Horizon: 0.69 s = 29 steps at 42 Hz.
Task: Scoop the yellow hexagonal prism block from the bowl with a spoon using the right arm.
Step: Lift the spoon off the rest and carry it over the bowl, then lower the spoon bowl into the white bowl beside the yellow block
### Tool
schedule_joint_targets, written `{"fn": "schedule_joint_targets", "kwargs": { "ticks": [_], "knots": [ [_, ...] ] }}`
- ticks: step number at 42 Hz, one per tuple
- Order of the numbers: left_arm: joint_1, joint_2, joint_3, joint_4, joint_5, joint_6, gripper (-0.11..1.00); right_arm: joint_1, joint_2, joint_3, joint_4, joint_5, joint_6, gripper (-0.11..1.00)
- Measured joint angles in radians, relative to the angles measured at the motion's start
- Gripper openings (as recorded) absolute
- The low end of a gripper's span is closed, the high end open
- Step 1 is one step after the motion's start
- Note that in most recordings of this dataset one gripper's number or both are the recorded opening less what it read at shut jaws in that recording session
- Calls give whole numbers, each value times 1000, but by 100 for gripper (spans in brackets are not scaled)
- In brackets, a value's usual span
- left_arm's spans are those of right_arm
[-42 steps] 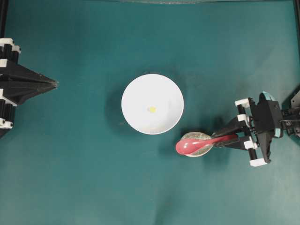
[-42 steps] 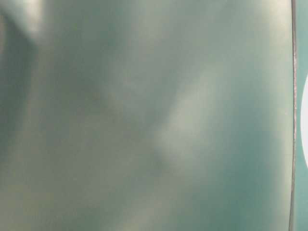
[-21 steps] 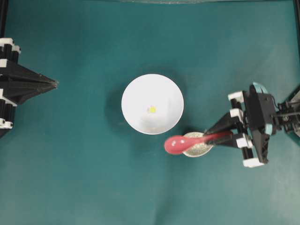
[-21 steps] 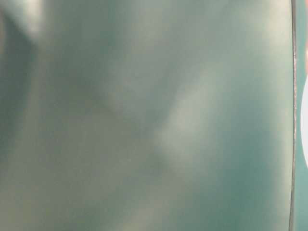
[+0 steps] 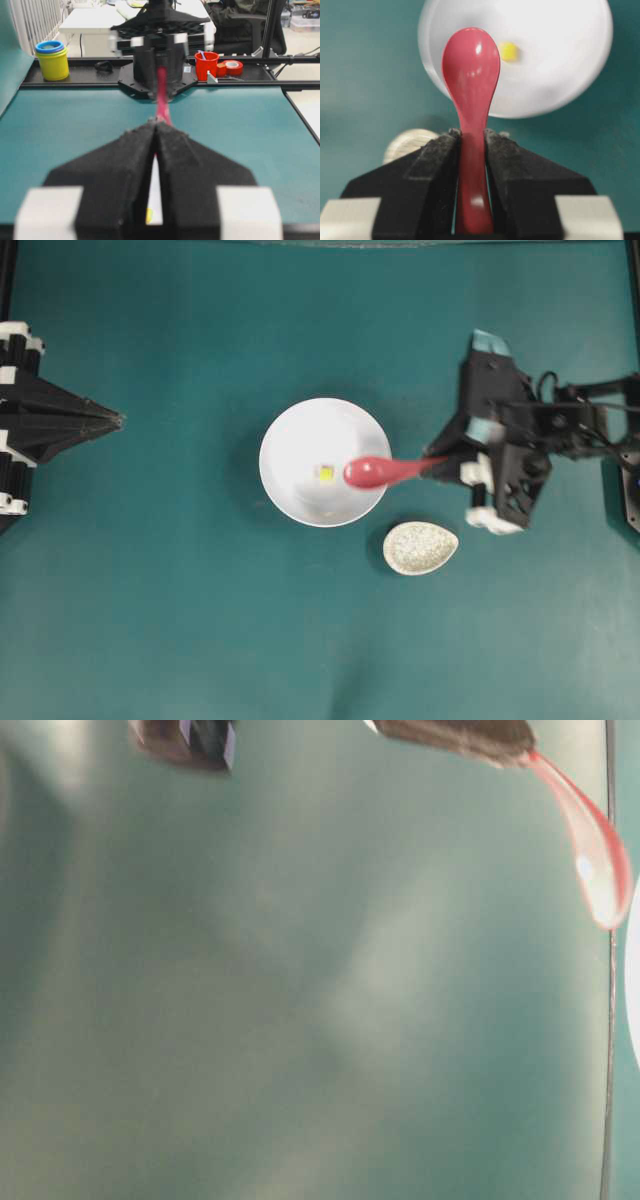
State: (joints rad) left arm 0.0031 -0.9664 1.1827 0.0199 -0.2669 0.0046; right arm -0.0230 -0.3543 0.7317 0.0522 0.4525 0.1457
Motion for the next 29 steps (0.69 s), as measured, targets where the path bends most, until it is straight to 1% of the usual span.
{"fn": "schedule_joint_targets", "kwargs": {
  "ticks": [3, 9, 19, 23, 29],
  "knots": [
    [0, 0, 0, 0, 5, 0, 0, -23, 43, -44, 0, 64, 0, 21],
    [-2, 0, 0, 0, 6, 0, 0, -44, 152, -155, 0, 202, -2, 21],
    [0, 0, 0, 0, 6, -2, 0, -44, 299, -328, 0, 413, 3, 21],
    [0, 0, 0, 0, 6, 0, 0, -48, 336, -376, 0, 488, 3, 21],
    [0, 0, 0, 0, 6, 0, 0, -54, 367, -423, 0, 554, 5, 21]
  ]
}}
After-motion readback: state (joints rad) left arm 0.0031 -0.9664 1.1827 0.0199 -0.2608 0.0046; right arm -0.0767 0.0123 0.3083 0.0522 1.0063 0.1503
